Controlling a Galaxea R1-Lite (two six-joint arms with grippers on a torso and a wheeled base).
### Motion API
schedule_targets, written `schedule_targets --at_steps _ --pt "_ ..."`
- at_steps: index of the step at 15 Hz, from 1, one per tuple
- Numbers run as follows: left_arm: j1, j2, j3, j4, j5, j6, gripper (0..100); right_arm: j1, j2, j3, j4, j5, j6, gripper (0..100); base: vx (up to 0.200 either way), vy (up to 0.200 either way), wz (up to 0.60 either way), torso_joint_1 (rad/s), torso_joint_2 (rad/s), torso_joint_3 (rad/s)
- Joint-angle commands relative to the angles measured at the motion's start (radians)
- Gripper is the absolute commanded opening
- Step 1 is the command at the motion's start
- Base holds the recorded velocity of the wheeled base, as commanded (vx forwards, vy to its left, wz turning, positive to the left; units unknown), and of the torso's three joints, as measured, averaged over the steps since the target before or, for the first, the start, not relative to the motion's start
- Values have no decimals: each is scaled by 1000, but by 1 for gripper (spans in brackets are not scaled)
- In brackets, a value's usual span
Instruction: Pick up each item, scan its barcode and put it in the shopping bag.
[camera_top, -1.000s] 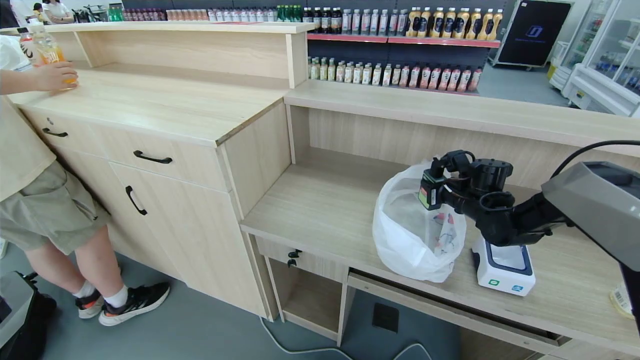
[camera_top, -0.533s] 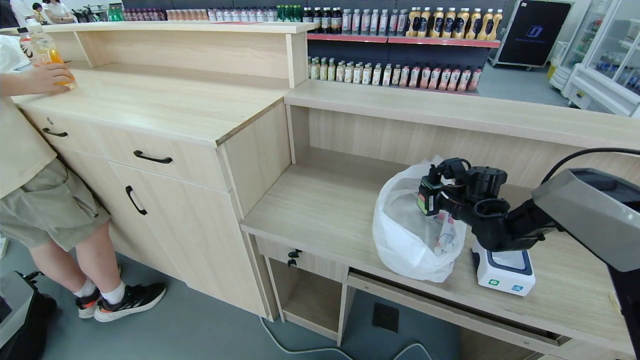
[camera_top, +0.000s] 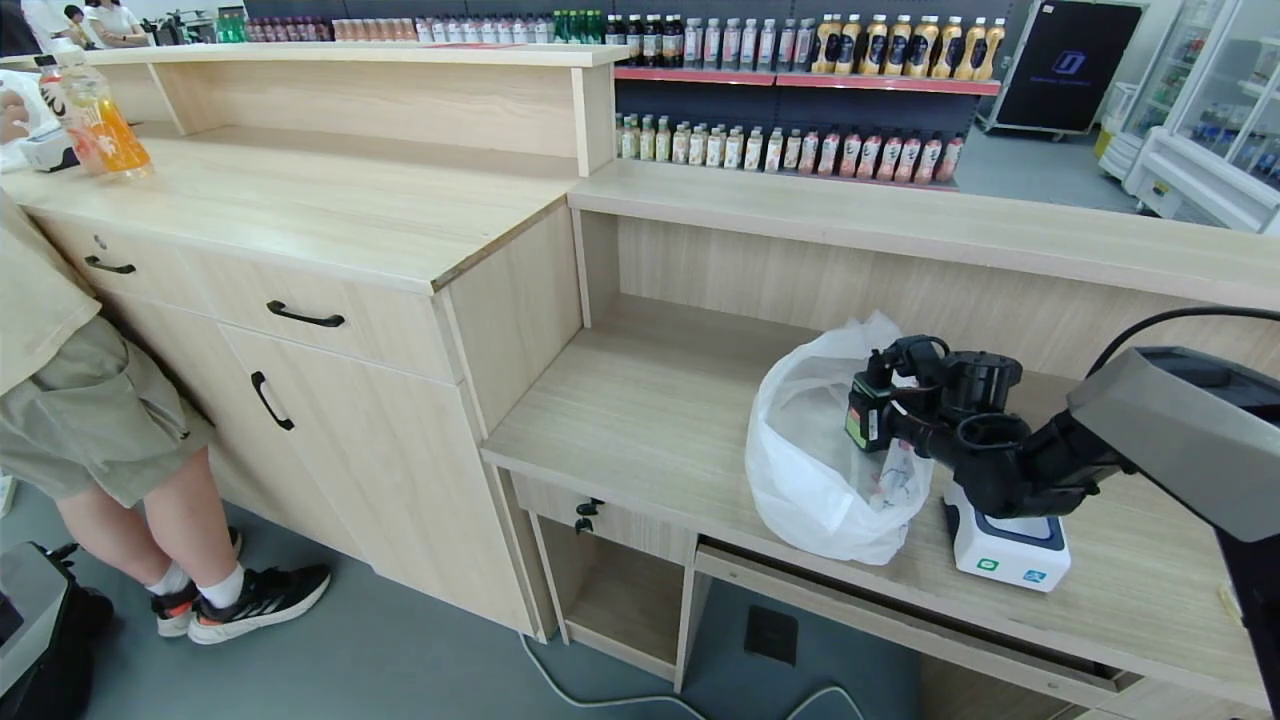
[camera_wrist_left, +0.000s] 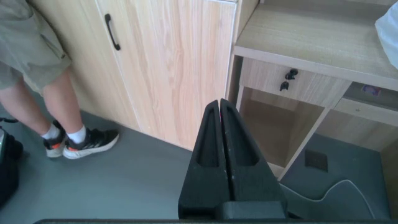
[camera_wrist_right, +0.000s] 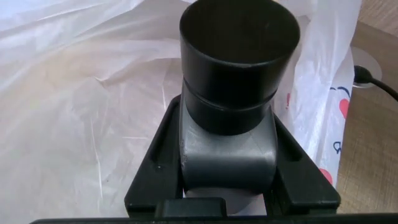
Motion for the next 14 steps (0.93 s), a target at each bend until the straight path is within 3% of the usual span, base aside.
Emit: schedule_targets --at_steps 1,3,4,9,12,14 --pt "0 0 0 0 1 -1 0 -2 0 5 3 0 -1 0 0 0 0 0 0 0" --pt "0 0 0 0 1 1 0 -2 0 8 3 0 -1 0 0 0 0 0 0 0" --pt "0 0 0 0 1 1 0 -2 0 14 3 0 -1 100 0 0 0 0 0 0" --pt "0 0 0 0 1 1 0 -6 -82 34 10 0 1 100 0 0 0 0 0 0" --pt "0 0 0 0 1 1 0 -16 -209 121 15 17 -8 100 0 0 0 0 0 0" --pt "0 0 0 0 1 1 0 -60 -338 244 18 102 -22 100 0 0 0 0 0 0"
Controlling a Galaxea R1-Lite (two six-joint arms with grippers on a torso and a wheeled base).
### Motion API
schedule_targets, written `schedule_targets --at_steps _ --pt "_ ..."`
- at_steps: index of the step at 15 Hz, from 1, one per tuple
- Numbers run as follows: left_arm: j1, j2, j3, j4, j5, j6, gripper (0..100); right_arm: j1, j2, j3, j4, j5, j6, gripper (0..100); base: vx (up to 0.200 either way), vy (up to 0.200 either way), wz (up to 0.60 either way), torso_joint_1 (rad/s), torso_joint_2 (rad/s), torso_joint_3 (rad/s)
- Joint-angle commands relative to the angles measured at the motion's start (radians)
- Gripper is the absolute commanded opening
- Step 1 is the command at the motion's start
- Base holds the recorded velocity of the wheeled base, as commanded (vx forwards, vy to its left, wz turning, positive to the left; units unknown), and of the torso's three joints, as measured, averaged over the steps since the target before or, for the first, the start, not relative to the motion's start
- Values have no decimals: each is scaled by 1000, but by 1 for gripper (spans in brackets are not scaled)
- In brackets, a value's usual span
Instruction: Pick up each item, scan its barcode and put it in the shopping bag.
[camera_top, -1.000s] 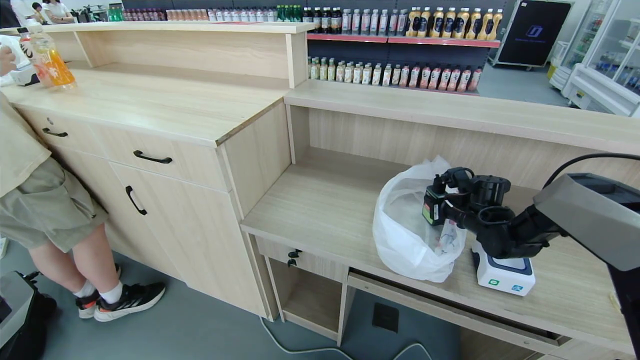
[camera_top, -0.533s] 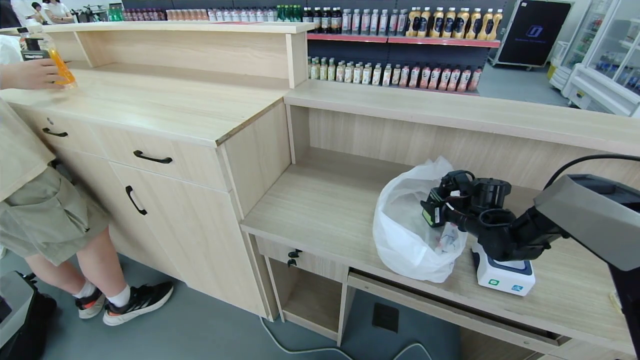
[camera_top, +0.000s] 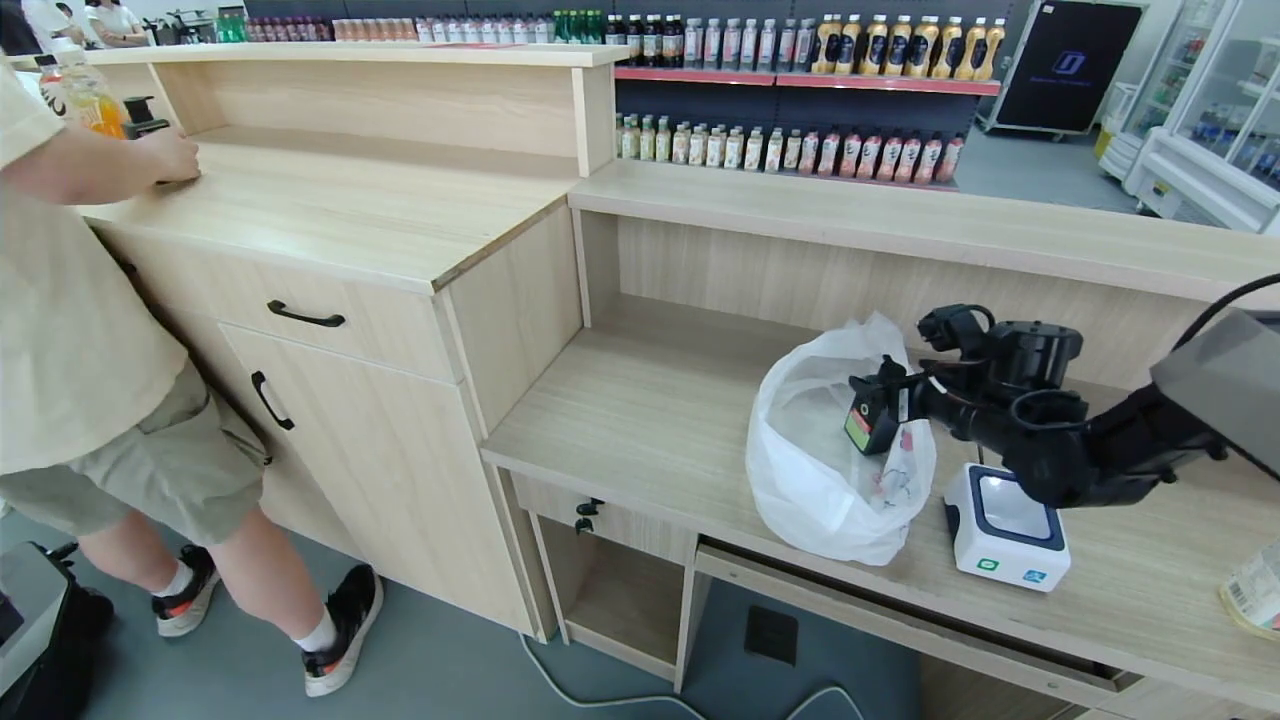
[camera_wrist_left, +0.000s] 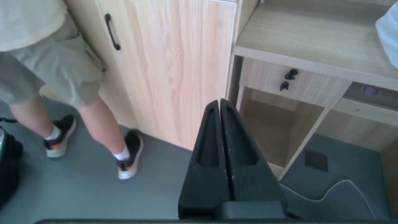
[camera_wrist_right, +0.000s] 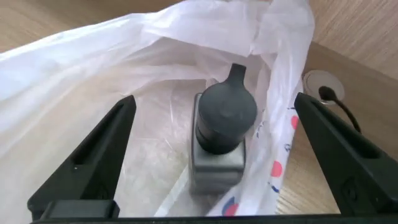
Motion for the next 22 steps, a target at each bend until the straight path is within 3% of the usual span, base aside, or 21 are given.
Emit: schedule_targets --at_steps 1,4,6,9,11,16,18,22 --pt "0 0 0 0 1 -1 0 -63 -217 185 7 55 -12 100 0 0 0 0 0 0" --pt "0 0 0 0 1 -1 0 -152 -507 427 24 55 -35 100 0 0 0 0 0 0" --pt "0 0 0 0 1 -1 0 -221 -706 533 125 50 -43 100 0 0 0 0 0 0" --pt "0 0 0 0 1 -1 0 -334 -809 542 252 50 -43 100 0 0 0 0 0 0" --pt "0 0 0 0 1 -1 0 -376 -849 550 324 -42 -43 100 0 0 -300 4 4 1" --pt "0 0 0 0 1 0 0 -377 -837 551 328 -183 11 100 0 0 -600 0 1 5" --pt "0 0 0 0 1 -1 0 -377 -800 548 315 -307 35 100 0 0 -600 2 0 0" --pt "0 0 0 0 1 0 0 -445 -656 539 297 -289 112 100 0 0 0 0 0 0"
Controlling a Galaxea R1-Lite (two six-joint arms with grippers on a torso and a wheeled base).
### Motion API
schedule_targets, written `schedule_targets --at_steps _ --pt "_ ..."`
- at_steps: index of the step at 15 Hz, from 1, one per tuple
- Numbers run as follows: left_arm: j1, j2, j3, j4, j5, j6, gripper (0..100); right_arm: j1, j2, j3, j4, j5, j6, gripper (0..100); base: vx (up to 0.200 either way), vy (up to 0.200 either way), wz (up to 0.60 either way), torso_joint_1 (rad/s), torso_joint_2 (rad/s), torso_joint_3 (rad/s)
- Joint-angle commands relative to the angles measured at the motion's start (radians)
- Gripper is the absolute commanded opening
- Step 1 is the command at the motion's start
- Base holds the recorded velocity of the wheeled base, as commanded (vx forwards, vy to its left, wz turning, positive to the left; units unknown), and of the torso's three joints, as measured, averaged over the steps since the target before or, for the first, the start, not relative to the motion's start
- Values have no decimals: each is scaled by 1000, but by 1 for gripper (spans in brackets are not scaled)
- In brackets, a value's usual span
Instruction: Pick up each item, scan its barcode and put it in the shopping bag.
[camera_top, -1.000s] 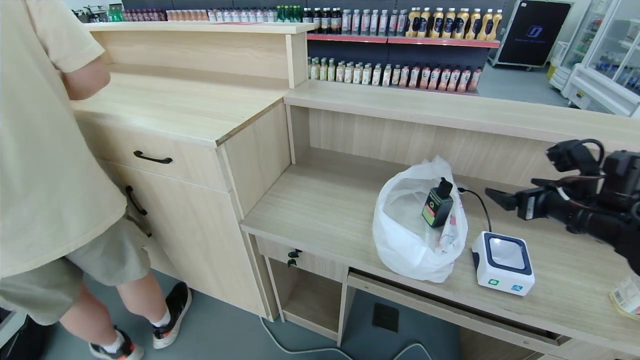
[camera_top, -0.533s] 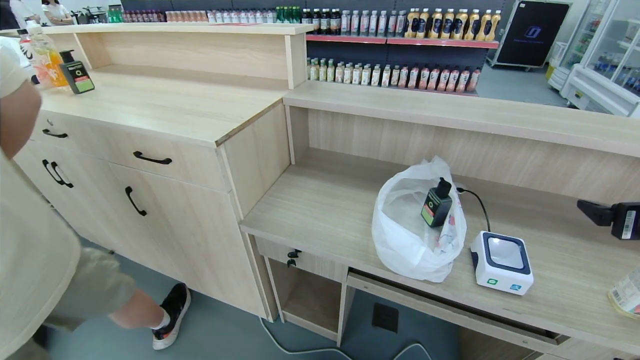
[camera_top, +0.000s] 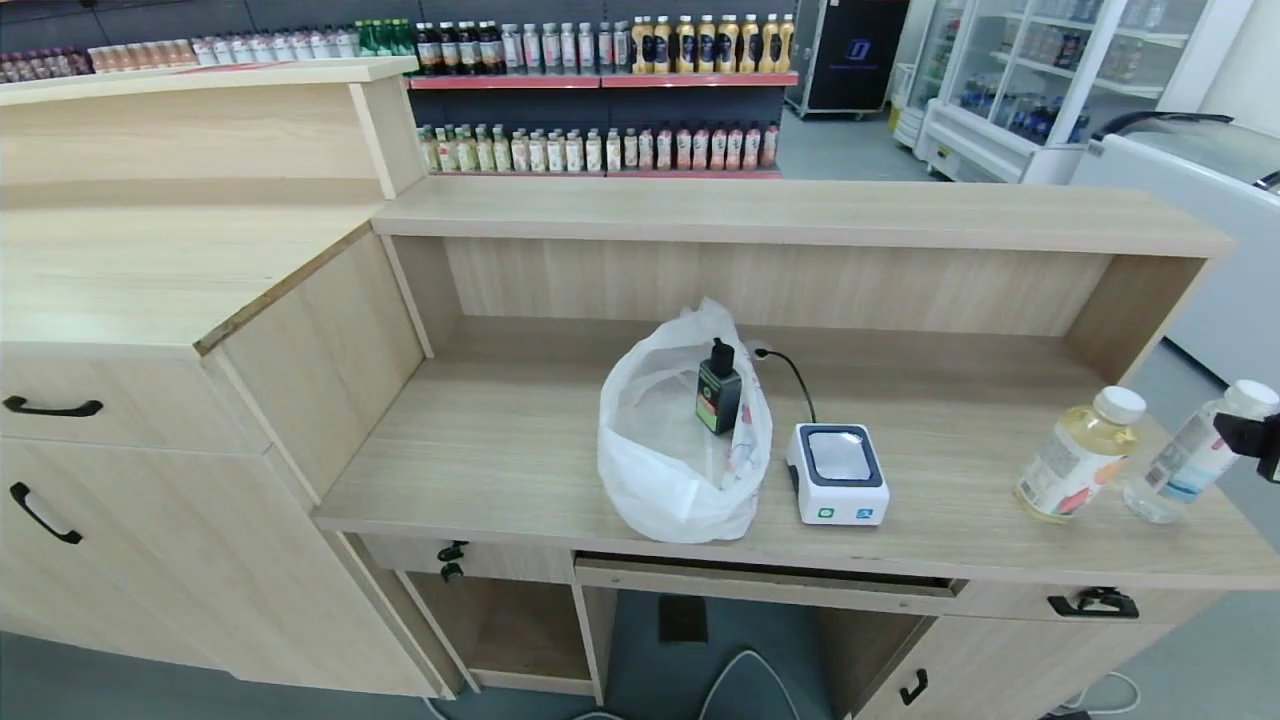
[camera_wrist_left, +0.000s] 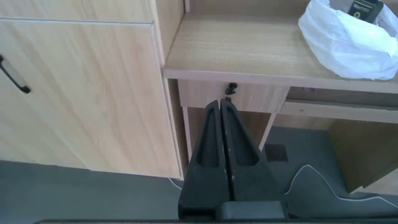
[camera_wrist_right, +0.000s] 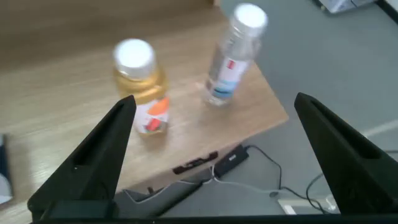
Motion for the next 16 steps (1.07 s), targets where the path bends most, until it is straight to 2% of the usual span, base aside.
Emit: schedule_targets --at_steps 1,5,7,9,16 --pt "0 0 0 0 1 -1 0 -18 150 -6 -34 46 17 100 0 0 0 0 0 0" --pt "0 0 0 0 1 1 0 -18 359 -49 -179 213 -10 100 0 0 0 0 0 0" --pt "0 0 0 0 1 1 0 -38 419 -59 -221 332 -153 100 0 0 0 0 0 0" --pt "0 0 0 0 1 -1 0 -48 465 -53 -278 350 -234 100 0 0 0 0 0 0" --pt "0 0 0 0 1 1 0 0 592 -67 -419 379 -253 100 0 0 0 0 0 0"
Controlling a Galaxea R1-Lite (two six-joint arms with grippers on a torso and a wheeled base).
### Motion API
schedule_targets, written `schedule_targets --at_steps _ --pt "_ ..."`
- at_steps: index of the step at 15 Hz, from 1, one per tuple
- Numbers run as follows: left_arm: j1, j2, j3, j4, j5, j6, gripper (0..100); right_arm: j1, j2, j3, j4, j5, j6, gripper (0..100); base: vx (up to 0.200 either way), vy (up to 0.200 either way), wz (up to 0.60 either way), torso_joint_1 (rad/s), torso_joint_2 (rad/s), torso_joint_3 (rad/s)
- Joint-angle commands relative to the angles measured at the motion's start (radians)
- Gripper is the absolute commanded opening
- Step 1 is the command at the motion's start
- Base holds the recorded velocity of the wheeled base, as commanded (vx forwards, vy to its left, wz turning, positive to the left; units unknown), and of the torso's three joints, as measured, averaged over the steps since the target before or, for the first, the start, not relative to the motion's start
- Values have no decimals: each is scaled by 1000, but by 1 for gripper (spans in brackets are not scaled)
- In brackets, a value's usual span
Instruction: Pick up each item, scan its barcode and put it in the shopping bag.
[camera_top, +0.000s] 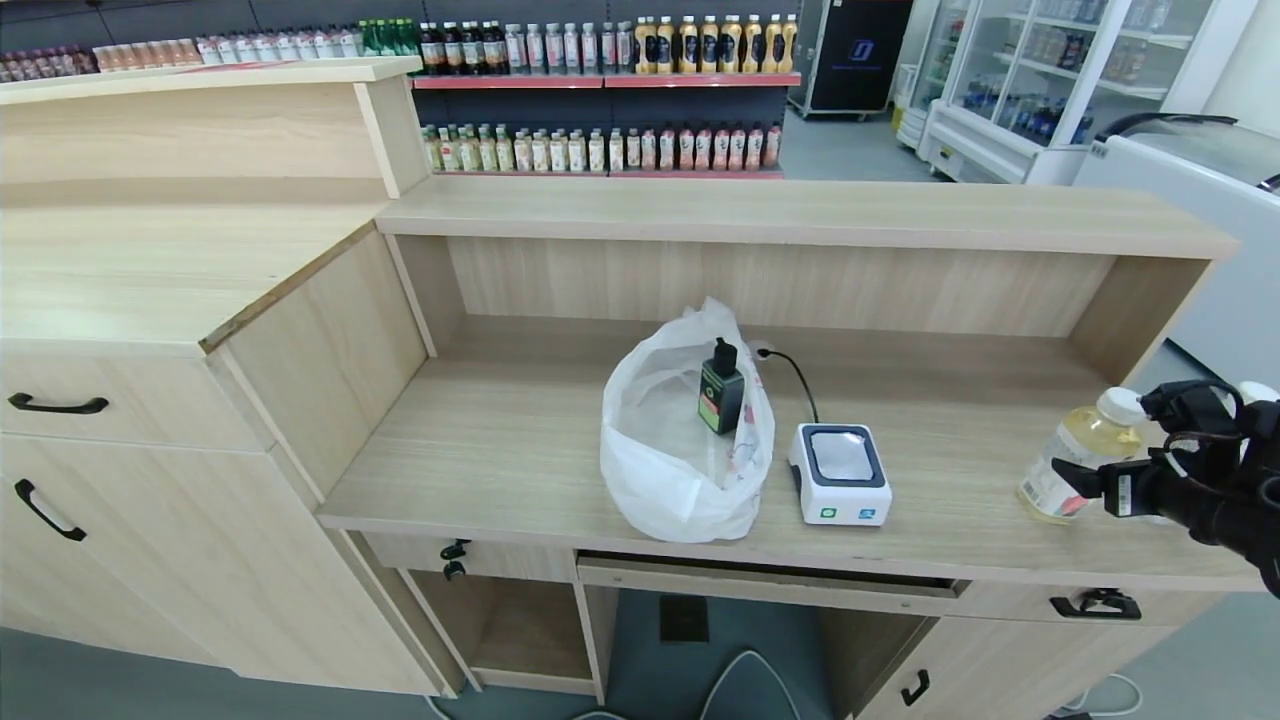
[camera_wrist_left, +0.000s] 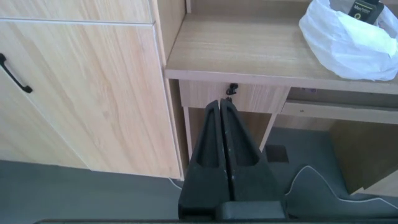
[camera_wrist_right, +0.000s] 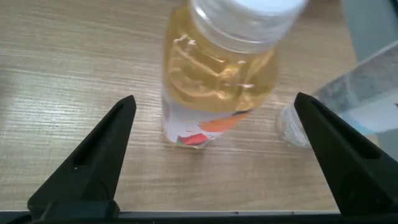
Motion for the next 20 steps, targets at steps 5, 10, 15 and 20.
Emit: schedule_targets --at_steps 5,10,15,20 --pt "0 0 0 0 0 1 0 45 108 -25 -70 -2 -8 100 0 0 0 0 0 0" --pt "0 0 0 0 0 1 0 66 167 -39 -150 -2 -8 100 0 0 0 0 0 0" --pt "0 0 0 0 0 -1 0 86 191 -46 -180 -2 -8 100 0 0 0 0 0 0" --pt "0 0 0 0 0 -1 0 78 197 -63 -208 -2 -4 100 0 0 0 0 0 0"
